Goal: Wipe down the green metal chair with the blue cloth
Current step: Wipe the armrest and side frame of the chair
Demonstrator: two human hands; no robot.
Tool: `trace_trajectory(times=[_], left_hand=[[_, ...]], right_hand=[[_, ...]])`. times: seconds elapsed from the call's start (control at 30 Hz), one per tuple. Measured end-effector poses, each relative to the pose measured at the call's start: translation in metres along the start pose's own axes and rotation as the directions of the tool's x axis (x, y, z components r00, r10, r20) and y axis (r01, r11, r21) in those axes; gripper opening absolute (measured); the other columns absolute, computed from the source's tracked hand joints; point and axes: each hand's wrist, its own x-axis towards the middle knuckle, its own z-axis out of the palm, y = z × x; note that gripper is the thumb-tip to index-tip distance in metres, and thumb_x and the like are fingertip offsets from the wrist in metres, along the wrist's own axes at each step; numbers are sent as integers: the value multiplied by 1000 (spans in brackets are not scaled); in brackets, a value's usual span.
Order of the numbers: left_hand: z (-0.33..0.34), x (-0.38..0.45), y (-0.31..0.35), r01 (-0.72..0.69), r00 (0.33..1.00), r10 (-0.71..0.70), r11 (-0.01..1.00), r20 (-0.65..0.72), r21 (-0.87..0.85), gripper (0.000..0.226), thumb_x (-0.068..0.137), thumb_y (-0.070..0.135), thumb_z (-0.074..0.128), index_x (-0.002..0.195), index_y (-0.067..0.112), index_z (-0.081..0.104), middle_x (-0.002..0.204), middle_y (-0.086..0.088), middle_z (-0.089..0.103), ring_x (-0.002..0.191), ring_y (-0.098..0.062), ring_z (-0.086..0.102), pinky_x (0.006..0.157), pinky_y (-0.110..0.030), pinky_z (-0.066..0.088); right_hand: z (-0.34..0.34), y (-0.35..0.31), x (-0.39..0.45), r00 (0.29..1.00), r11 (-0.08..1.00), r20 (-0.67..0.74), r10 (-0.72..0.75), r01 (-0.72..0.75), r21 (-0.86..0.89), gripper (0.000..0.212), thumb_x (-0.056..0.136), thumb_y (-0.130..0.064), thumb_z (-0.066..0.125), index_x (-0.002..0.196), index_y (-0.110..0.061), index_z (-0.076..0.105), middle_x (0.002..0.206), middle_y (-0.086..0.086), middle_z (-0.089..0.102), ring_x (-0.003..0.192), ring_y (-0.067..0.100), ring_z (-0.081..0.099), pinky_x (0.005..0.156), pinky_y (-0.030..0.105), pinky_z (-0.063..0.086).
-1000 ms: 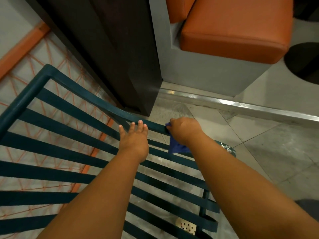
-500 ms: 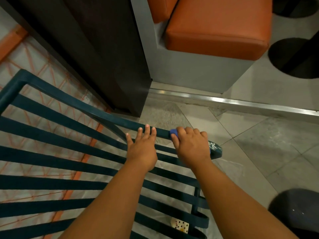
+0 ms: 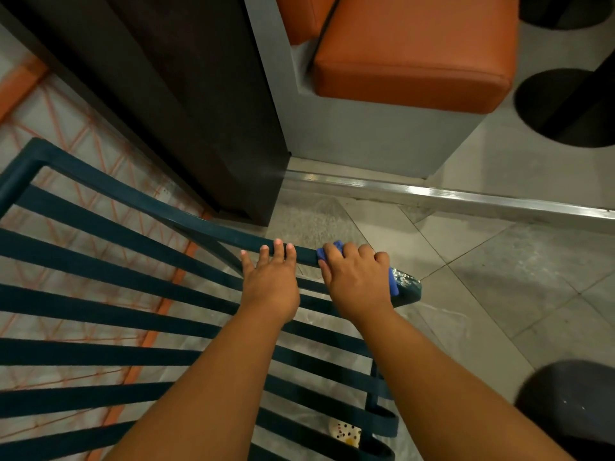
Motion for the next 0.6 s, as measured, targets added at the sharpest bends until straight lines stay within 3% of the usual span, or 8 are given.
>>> trace_trajectory(times=[0.17,0.2,0.33,0.4,0.47,0.6], left_hand=[[-1,0,2,5,1000,-5,1000,9,13,95,85,6,57,150,20,-11,160,-6,-9,147,-28,-3,114,-59,-4],[-2,-1,2,5,1000,-5,1000,12,14,96,85,5,58,150,20,-11,160,-6,-9,147,-28,-3,114,-59,-4],[-1,-3,-2,-12,1000,12,1000,3,3,95,85,3,55,150,21,-12,160,-4,-11,147,-26,-4,114,-60,-4],[-1,-3,-4,-21,1000,21,1000,0,-8,96,84,1,54,150,22,-13,160,-3,-12,147,-25,-5,114,-60,-4],[0,-3,-5,-25,1000,25,1000,-1,-14,96,84,1,54,150,22,-13,160,-3,-12,147,-25,-6,114,-60,-4],[2,-1,-2,-14,1000,14,1000,-4,-18,97,85,5,57,150,21,-13,160,-4,-11,147,-26,-5,114,-59,-3]], right_hand=[[-13,-2,36,963,982,241,119,-150,113,41,99,-39,20,90,-19,54,82,3,62,77,23,56,91,44,37],[-12,-2,35,965,982,233,120,-151,117,41,99,-39,20,88,-19,53,80,3,62,75,22,56,92,43,38],[2,8,-1,997,995,-69,36,-29,96,39,99,-48,24,107,-24,54,93,1,62,86,22,57,85,41,41],[5,22,-15,994,992,-97,46,-34,124,38,99,-49,27,114,-26,53,98,-1,62,91,21,57,86,40,40],[3,36,-15,987,978,-41,154,-147,151,40,99,-48,25,108,-24,56,93,-1,62,86,20,55,85,40,39],[-17,35,17,906,911,268,328,-378,165,32,96,-32,26,86,-18,53,84,5,59,79,23,52,90,43,36]])
